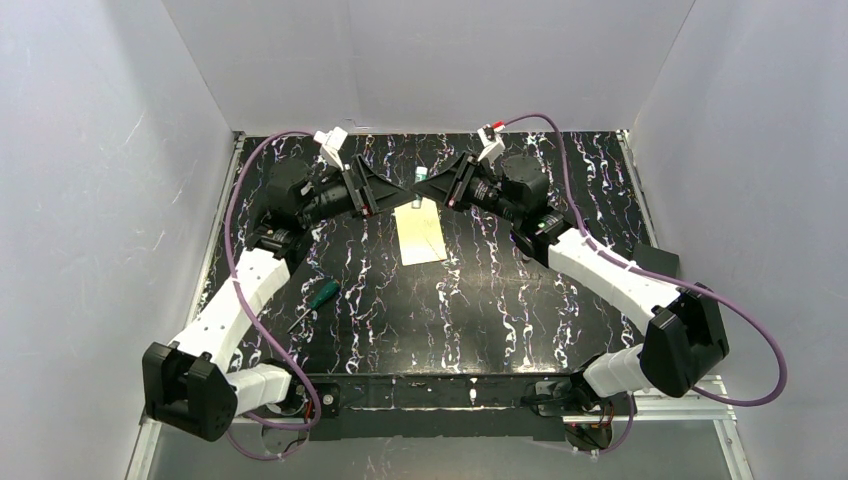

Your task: Place the letter into the envelope and seal it

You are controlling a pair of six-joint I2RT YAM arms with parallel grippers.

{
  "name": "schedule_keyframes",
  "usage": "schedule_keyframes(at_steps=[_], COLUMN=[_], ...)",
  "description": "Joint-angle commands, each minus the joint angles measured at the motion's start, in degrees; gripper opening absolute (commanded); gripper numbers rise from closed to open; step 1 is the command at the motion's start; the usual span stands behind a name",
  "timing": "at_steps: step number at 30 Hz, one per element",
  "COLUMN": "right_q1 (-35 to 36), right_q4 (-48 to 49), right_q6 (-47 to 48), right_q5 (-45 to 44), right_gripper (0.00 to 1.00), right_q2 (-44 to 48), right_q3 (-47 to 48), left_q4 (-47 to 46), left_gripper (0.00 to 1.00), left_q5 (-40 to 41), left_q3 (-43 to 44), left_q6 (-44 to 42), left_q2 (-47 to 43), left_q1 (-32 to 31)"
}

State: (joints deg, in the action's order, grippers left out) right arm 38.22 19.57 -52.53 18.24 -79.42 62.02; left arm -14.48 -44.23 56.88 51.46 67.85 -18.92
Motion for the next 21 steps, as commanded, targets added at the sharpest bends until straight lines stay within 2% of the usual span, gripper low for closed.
schedule_keyframes(at_steps=[1, 3, 5, 8, 11, 15, 19, 21], right_q1=[-0.34, -0.26, -0.25, -0.25, -0.26, -0.25, -0.26, -0.25], right_q4=[5.26, 5.98, 6.14, 5.57, 4.75, 4.61, 5.38, 5.56], right_q6=[-4.51, -5.38, -5.91, -6.00, -6.43, -7.14, -8.72, -9.47], right_q5=[-3.17, 0.09, 1.46, 2.99, 4.98, 6.33, 7.17, 7.50], right_gripper=[0.18, 0.19, 0.19, 0.19, 0.19, 0.19, 0.20, 0.20], right_q2=[1.40, 0.21, -0.21, -0.50, -1.13, -1.02, -1.06, -1.11], right_q3=[0.18, 1.79, 2.50, 3.85, 5.02, 4.95, 4.78, 4.65], left_q4=[-0.48, -0.55, -0.63, -0.55, -0.46, -0.46, -0.52, -0.51], left_gripper=[0.81, 0.69, 0.61, 0.59, 0.63, 0.62, 0.49, 0.46], left_q5=[-2.06, -7.52, -9.06, -7.55, -7.53, -8.15, -7.84, -7.89], left_q3=[0.09, 1.72, 2.05, 1.46, 2.68, 4.11, 4.23, 4.94], left_q6=[-1.36, -0.94, -0.89, -1.67, -0.76, -0.10, 0.31, 0.50], left_q2=[-0.10, 1.92, 2.47, 1.87, 2.95, 4.67, 4.90, 5.27], left_q1=[0.11, -0.25, -0.37, -0.28, -0.33, -0.32, -0.25, -0.31])
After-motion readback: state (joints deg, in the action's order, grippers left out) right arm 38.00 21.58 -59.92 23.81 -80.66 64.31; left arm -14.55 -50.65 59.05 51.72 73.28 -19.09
